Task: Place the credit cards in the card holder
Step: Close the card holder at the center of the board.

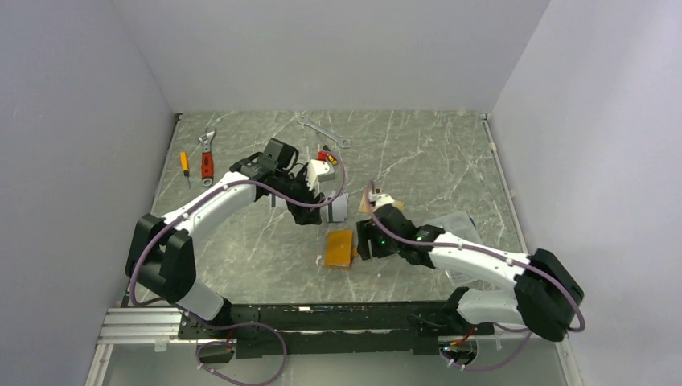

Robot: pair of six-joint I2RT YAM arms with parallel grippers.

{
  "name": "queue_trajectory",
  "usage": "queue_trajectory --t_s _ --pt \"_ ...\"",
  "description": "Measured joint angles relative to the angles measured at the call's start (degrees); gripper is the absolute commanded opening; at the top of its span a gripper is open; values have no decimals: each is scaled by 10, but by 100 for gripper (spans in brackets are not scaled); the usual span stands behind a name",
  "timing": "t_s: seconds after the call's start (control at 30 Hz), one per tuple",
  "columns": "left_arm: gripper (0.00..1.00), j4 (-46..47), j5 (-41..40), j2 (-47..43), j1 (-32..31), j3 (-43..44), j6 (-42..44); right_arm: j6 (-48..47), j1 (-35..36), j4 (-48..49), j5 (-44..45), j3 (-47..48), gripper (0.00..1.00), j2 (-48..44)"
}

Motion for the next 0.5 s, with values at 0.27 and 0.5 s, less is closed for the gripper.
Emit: queue_trajectory --t_s 0.27,0.5 --pt "77 -9 39 -8 10 -31 -28 -64 129 0 84 27 71 97" --pt "73 3 43 56 2 -41 -47 -132 138 1 121 66 69 160"
